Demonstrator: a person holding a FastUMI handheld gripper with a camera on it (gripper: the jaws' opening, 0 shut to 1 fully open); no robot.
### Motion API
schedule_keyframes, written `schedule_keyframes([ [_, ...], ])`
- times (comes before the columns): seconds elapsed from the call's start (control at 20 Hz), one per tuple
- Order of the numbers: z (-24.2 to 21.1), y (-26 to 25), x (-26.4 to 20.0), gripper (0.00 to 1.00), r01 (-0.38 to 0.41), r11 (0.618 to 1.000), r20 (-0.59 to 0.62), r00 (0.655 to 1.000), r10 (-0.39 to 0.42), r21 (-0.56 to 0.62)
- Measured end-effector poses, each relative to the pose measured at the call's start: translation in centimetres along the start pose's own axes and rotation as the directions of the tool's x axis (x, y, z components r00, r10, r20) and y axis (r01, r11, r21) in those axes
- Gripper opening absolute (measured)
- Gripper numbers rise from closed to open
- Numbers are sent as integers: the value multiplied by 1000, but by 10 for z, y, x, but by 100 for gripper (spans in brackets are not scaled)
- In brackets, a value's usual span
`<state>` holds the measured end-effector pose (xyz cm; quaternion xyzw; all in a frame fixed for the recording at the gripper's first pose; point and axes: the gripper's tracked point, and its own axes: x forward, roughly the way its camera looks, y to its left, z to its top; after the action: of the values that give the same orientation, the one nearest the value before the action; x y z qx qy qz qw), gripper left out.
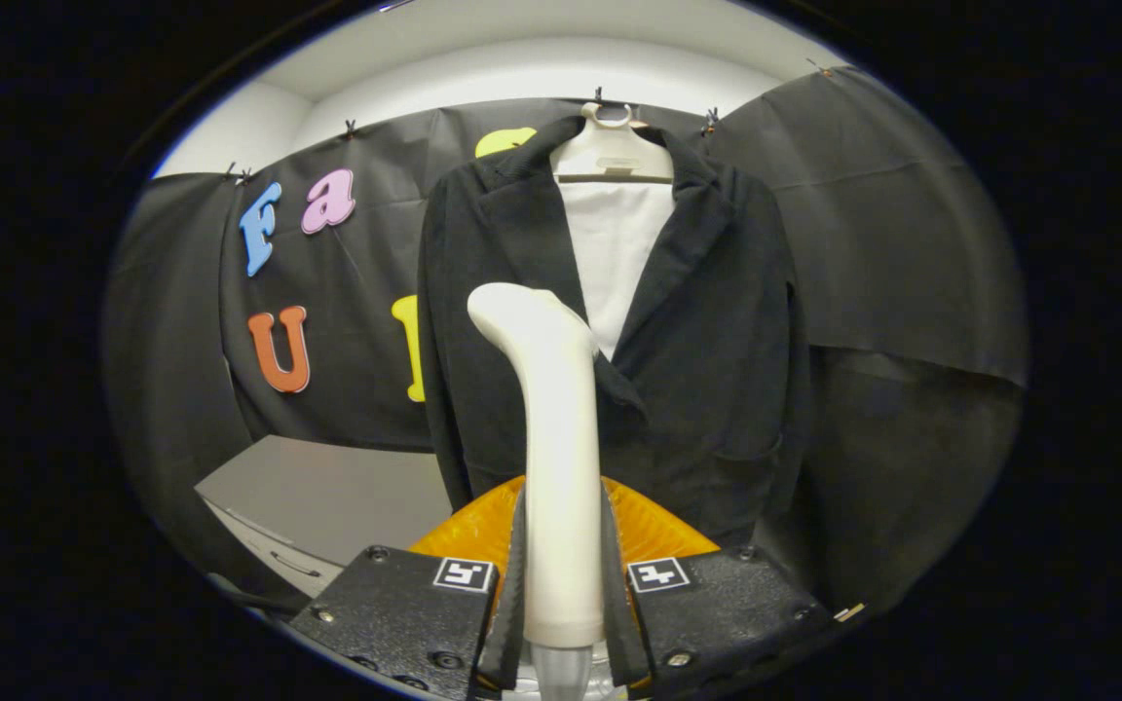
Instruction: Iron the clothes twice with a garment steamer, once on the left side and once on the right side.
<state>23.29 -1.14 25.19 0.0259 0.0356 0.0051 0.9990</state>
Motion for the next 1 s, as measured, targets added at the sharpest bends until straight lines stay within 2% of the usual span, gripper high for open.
schedule_keyframes([
  [1.0, -116, -17, 1, 37, -6, 1000, -210, 978, 10, 19],
])
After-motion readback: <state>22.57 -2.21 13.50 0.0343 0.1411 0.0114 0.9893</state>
